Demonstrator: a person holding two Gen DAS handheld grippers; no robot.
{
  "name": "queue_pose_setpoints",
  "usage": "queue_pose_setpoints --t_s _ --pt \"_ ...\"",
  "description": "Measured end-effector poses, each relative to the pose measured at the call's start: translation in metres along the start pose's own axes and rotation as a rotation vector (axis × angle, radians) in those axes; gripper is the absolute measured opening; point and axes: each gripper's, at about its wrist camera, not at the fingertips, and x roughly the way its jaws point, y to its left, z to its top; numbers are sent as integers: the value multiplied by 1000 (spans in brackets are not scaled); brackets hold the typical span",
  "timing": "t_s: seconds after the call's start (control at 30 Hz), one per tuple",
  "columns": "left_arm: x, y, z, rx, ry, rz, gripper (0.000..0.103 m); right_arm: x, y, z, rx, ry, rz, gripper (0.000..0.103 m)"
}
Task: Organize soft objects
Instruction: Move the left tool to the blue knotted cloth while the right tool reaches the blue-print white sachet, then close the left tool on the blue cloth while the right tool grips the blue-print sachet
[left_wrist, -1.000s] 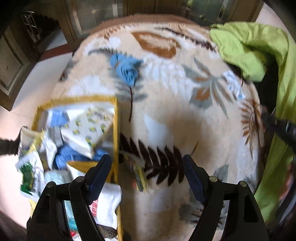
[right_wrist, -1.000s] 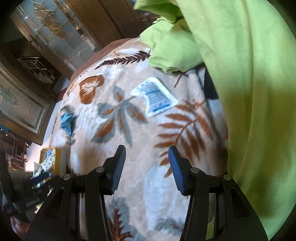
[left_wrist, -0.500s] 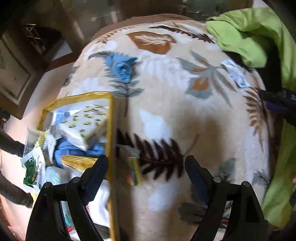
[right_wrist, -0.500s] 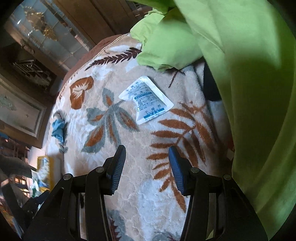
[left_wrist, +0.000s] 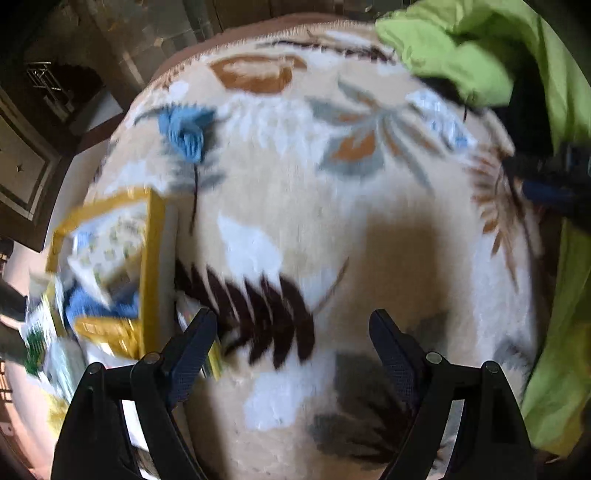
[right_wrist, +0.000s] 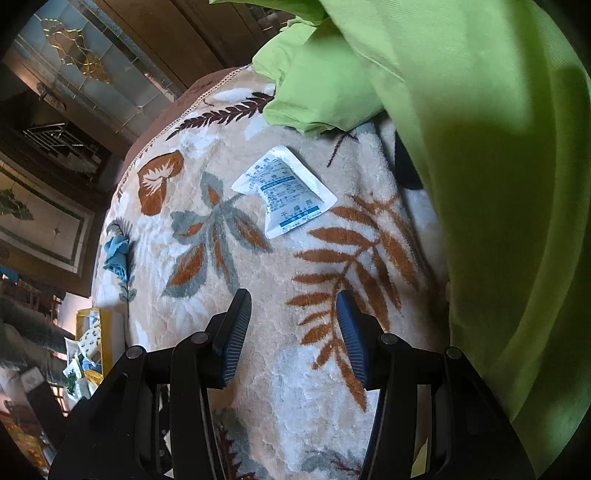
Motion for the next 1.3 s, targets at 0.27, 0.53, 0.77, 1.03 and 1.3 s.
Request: queue_pose_setpoints --t_s 0.27,0.53,0.77,1.03,1.3 --pt "12 73 81 -182 -45 -29 85 11 25 23 -74 -63 -7 48" --pt "50 118 114 -348 -3 -97 85 53 59 49 -345 -140 -205 48" --pt "85 104 121 -331 74 -100 89 90 56 53 -422 -161 -285 58" --pt "94 82 123 -273 94 -66 100 94 28 59 -364 -185 -165 48" --pt "64 90 95 -246 88 -141 18 71 24 49 -252 -136 -38 29"
